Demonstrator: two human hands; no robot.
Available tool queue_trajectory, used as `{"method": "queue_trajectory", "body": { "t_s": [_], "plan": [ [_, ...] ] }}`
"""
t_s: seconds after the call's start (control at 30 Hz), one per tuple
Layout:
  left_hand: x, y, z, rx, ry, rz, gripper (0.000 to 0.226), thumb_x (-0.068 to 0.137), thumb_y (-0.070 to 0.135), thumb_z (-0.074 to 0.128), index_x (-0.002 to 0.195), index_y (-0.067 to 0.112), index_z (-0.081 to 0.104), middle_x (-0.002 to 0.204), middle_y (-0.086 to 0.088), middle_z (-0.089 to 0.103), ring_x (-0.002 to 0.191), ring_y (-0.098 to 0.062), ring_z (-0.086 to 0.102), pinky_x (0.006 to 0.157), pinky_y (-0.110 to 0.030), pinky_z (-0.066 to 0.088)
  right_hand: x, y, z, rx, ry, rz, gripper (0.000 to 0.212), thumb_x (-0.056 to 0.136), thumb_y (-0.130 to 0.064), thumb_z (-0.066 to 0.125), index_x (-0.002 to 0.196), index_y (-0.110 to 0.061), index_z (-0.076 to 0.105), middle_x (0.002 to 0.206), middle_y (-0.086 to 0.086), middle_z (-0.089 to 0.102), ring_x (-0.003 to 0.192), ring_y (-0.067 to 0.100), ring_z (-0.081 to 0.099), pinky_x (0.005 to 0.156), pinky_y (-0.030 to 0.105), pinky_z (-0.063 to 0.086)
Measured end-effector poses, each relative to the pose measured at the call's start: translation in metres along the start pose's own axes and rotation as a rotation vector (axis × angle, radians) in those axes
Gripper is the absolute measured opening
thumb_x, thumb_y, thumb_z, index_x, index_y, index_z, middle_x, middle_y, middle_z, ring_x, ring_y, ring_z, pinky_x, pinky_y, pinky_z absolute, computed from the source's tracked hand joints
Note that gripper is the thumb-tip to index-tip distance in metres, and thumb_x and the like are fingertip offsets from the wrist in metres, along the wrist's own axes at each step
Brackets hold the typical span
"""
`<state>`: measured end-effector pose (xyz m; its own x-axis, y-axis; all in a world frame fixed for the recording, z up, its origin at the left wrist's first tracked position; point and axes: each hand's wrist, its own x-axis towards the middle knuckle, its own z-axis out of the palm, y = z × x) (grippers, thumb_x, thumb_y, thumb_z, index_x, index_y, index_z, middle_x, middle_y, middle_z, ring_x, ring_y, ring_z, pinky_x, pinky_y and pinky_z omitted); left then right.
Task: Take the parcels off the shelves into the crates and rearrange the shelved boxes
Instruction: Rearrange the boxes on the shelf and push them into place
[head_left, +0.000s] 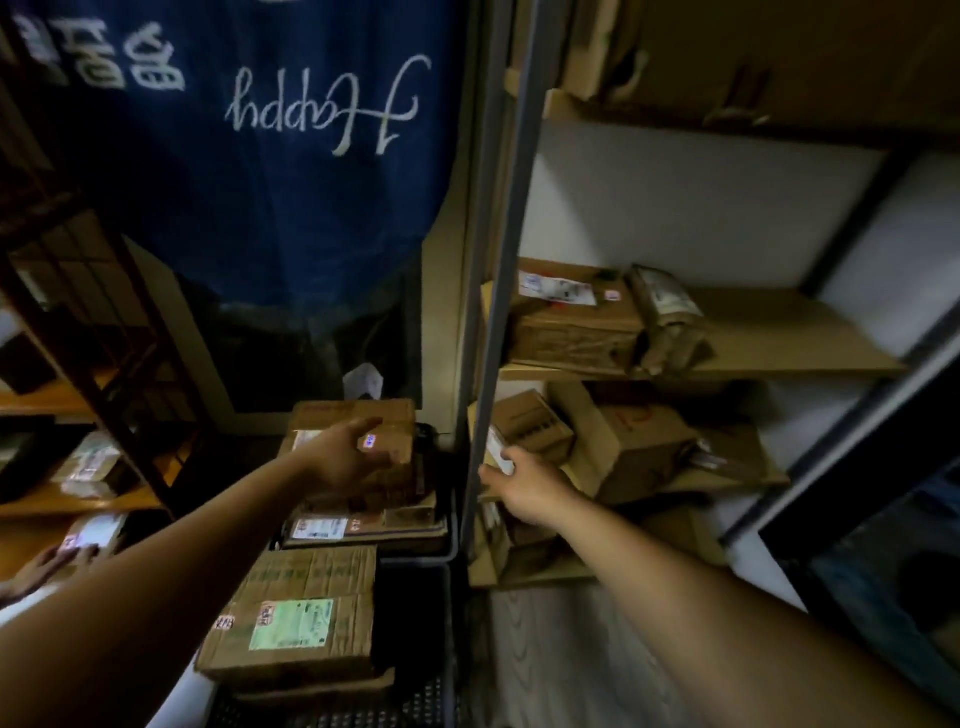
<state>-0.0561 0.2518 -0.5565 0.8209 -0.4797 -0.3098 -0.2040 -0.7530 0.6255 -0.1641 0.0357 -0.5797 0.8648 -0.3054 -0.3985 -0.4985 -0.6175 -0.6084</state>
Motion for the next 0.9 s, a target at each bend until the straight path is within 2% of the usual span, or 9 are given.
{"method": "queue_trajectory", "body": {
  "t_s": [0.07, 0.17, 0.27, 0.4, 0.5, 0.6, 0.7, 0.8, 0.9],
  "plan": [
    [-0.02, 0.024, 0.009, 0.037, -0.048, 0.034, 0.06, 0.085, 0.031, 0.066, 0.139, 0.026, 0.039, 0.132, -0.008, 0.051, 0.119, -0.026, 0.053, 0.099, -0.039, 0.043, -0.032, 0.014, -0.017, 0.004, 0.036, 0.025, 0.066, 0.092, -0.055, 0.045, 0.146, -0.019, 0.033, 0.146, 0.004, 0.042, 0.129, 0.025, 0.044, 0.101, 0.031, 0.04],
    [-0.036, 0.059, 0.023, 0.033, -0.015, 0.067, 0.058, 0.088, 0.025, 0.064, 0.14, 0.016, 0.041, 0.141, -0.01, 0.046, 0.13, -0.028, 0.043, 0.107, -0.035, 0.031, -0.067, 0.034, -0.04, 0.034, 0.07, 0.039, 0.053, 0.094, -0.049, 0.047, 0.136, -0.018, 0.044, 0.136, 0.005, 0.051, 0.12, 0.025, 0.051, 0.1, 0.033, 0.042],
    [-0.049, 0.104, 0.048, 0.019, -0.019, 0.094, 0.062, 0.087, 0.023, 0.065, 0.143, 0.014, 0.038, 0.146, -0.009, 0.04, 0.134, -0.026, 0.039, 0.107, -0.029, 0.029, -0.1, 0.069, -0.071, 0.095, 0.117, 0.042, 0.049, 0.095, -0.043, 0.048, 0.135, -0.016, 0.046, 0.137, 0.005, 0.05, 0.124, 0.024, 0.048, 0.099, 0.032, 0.039],
    [-0.053, 0.174, 0.092, 0.007, -0.068, 0.153, 0.065, 0.084, 0.026, 0.067, 0.141, 0.013, 0.039, 0.143, -0.012, 0.044, 0.13, -0.028, 0.044, 0.11, -0.034, 0.033, -0.13, 0.14, -0.124, 0.134, 0.154, 0.053, 0.051, 0.096, -0.043, 0.047, 0.138, -0.015, 0.043, 0.139, 0.005, 0.047, 0.126, 0.023, 0.046, 0.095, 0.027, 0.037],
    [-0.053, 0.228, 0.128, 0.08, -0.104, 0.171, 0.054, 0.093, 0.024, 0.058, 0.142, 0.016, 0.037, 0.14, -0.01, 0.046, 0.123, -0.024, 0.047, 0.098, -0.031, 0.036, -0.145, 0.196, -0.158, 0.149, 0.191, 0.065, 0.051, 0.093, -0.048, 0.049, 0.132, -0.015, 0.048, 0.131, 0.004, 0.054, 0.121, 0.024, 0.051, 0.094, 0.031, 0.042],
    [-0.046, 0.285, 0.177, 0.142, -0.151, 0.21, 0.058, 0.092, 0.034, 0.055, 0.144, 0.024, 0.032, 0.138, -0.006, 0.044, 0.12, -0.021, 0.047, 0.101, -0.034, 0.039, -0.162, 0.258, -0.201, 0.166, 0.255, 0.081, 0.036, 0.093, -0.042, 0.052, 0.115, -0.014, 0.057, 0.112, 0.005, 0.062, 0.11, 0.026, 0.058, 0.093, 0.036, 0.047],
    [-0.042, 0.329, 0.224, 0.247, -0.156, 0.259, 0.06, 0.094, 0.035, 0.053, 0.147, 0.023, 0.028, 0.137, -0.007, 0.044, 0.115, -0.017, 0.047, 0.09, -0.027, 0.039, -0.173, 0.309, -0.238, 0.152, 0.307, 0.106, 0.044, 0.092, -0.043, 0.054, 0.124, -0.013, 0.056, 0.12, 0.005, 0.062, 0.109, 0.022, 0.059, 0.093, 0.033, 0.047],
    [-0.033, 0.363, 0.26, 0.252, -0.213, 0.237, 0.069, 0.091, 0.04, 0.055, 0.149, 0.025, 0.022, 0.151, -0.011, 0.031, 0.132, -0.027, 0.039, 0.103, -0.032, 0.035, -0.172, 0.349, -0.271, 0.174, 0.312, 0.142, 0.044, 0.091, -0.045, 0.054, 0.124, -0.015, 0.056, 0.121, 0.004, 0.062, 0.108, 0.021, 0.059, 0.09, 0.031, 0.048],
    [-0.019, 0.376, 0.269, 0.256, -0.217, 0.261, 0.071, 0.09, 0.038, 0.058, 0.149, 0.022, 0.022, 0.157, -0.007, 0.019, 0.142, -0.027, 0.025, 0.113, -0.038, 0.028, -0.159, 0.369, -0.289, 0.182, 0.325, 0.141, 0.052, 0.088, -0.052, 0.053, 0.127, -0.017, 0.054, 0.122, 0.004, 0.061, 0.109, 0.021, 0.059, 0.094, 0.038, 0.049]
  ]
}}
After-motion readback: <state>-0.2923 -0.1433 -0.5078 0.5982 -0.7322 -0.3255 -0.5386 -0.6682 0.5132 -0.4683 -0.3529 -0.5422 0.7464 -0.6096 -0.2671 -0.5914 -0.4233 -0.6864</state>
